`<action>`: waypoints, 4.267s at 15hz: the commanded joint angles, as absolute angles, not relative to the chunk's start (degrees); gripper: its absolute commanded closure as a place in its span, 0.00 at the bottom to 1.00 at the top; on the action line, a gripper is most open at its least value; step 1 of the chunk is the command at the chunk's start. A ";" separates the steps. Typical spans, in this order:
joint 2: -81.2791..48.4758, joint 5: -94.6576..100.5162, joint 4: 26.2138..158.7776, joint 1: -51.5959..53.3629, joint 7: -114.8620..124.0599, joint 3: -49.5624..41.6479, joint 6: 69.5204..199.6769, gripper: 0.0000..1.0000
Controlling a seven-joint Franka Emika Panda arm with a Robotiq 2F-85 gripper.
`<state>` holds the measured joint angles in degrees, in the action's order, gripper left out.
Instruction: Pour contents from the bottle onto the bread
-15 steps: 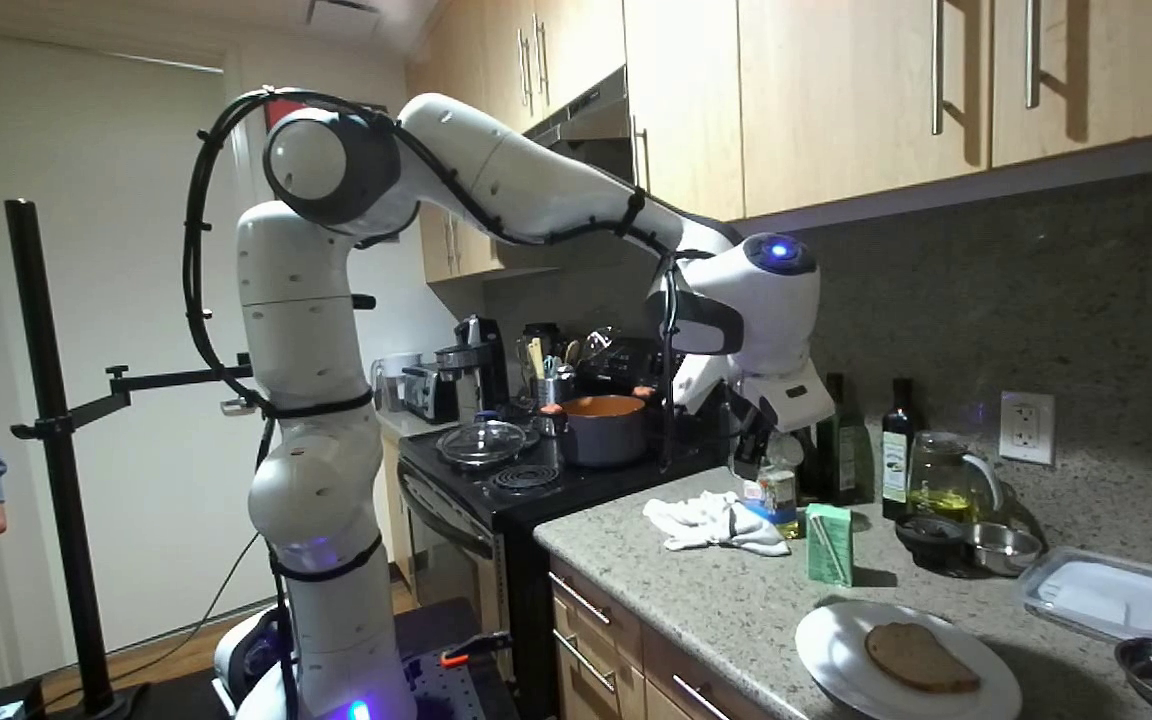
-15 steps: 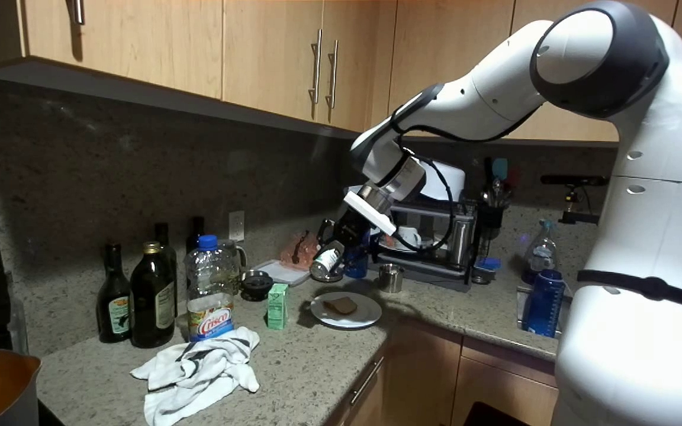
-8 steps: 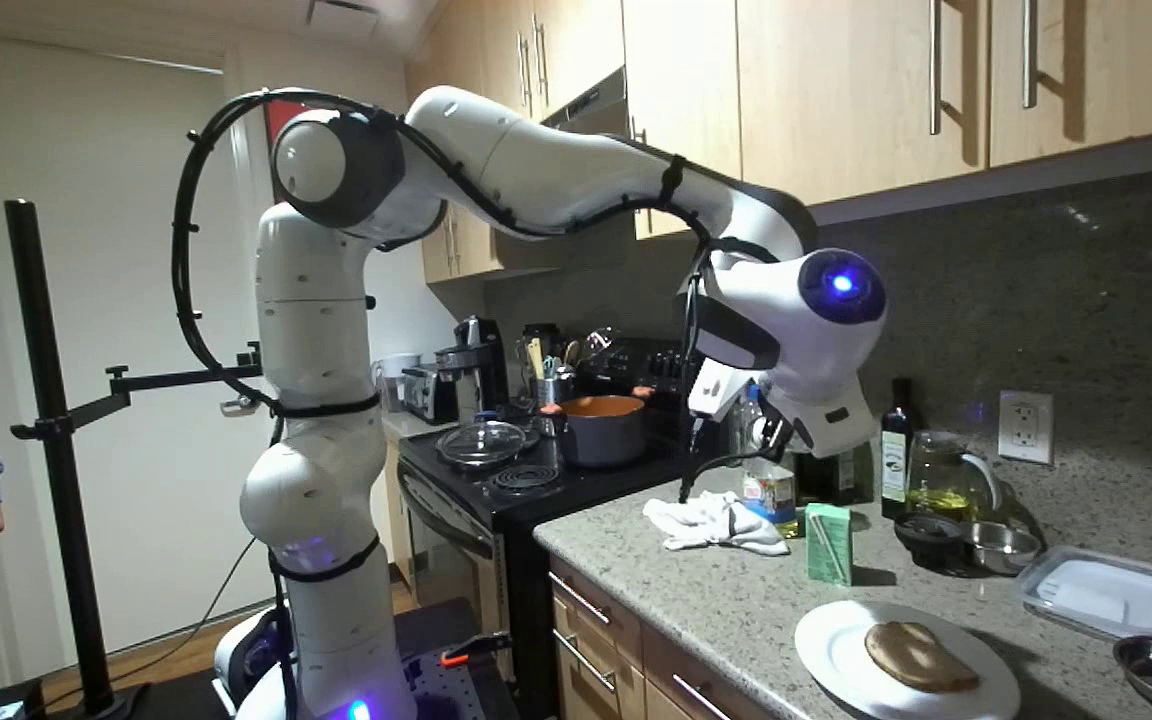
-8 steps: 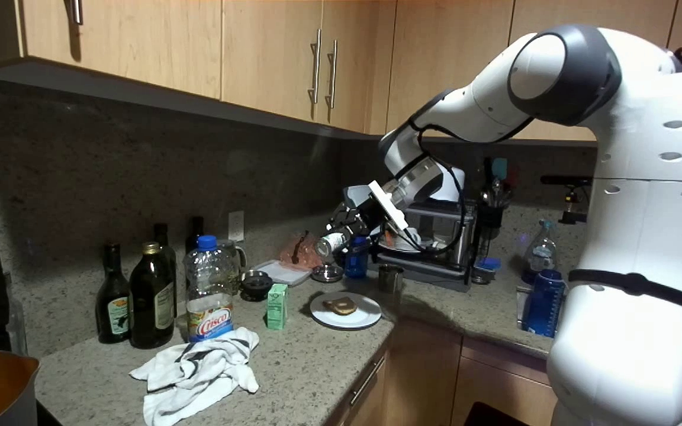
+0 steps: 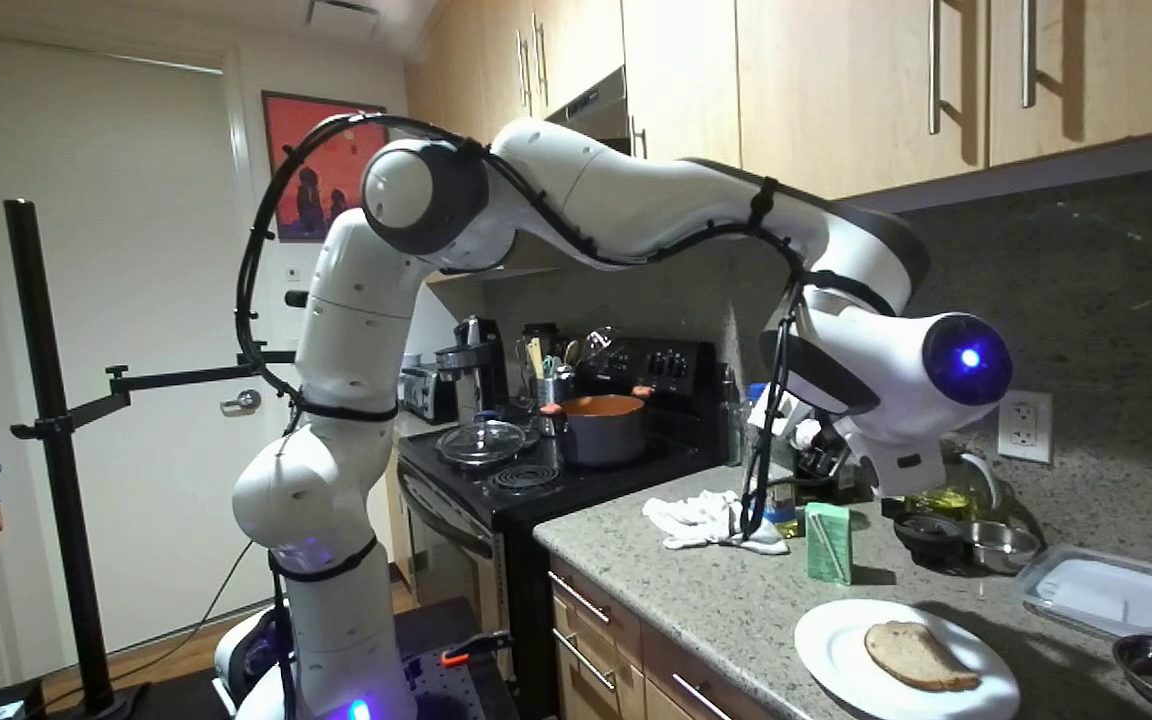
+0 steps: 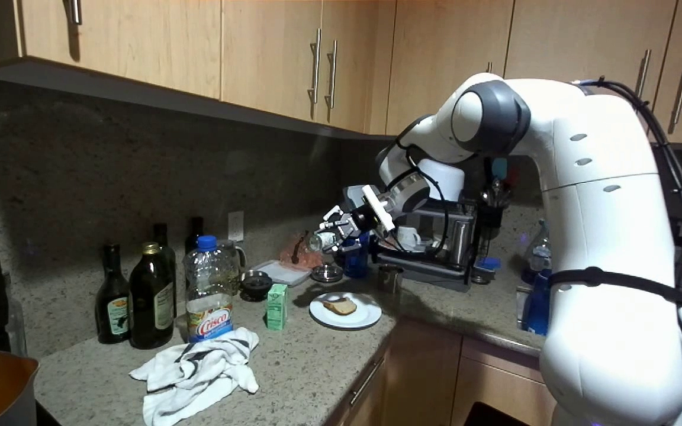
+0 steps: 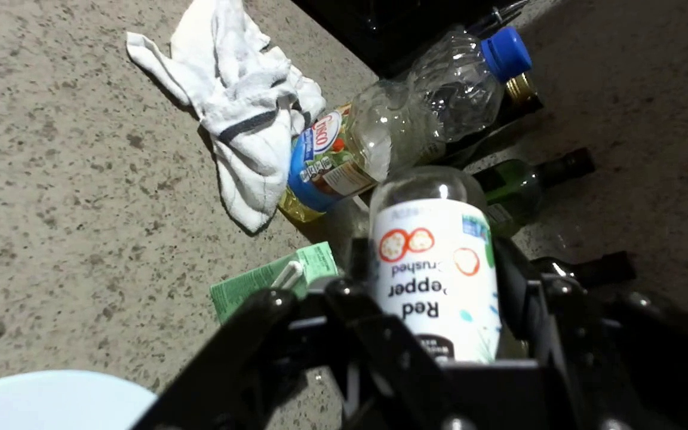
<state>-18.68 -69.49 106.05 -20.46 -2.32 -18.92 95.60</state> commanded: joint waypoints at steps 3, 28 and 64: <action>-27.15 -74.74 99.07 -23.95 2.07 -17.02 88.21 0.73; -15.58 -70.95 109.40 -19.16 6.45 -17.25 107.44 0.73; -24.85 -96.18 108.80 -28.80 -3.01 -19.24 72.48 0.73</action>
<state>-29.75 -97.33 104.83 -29.47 -0.85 -18.12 73.55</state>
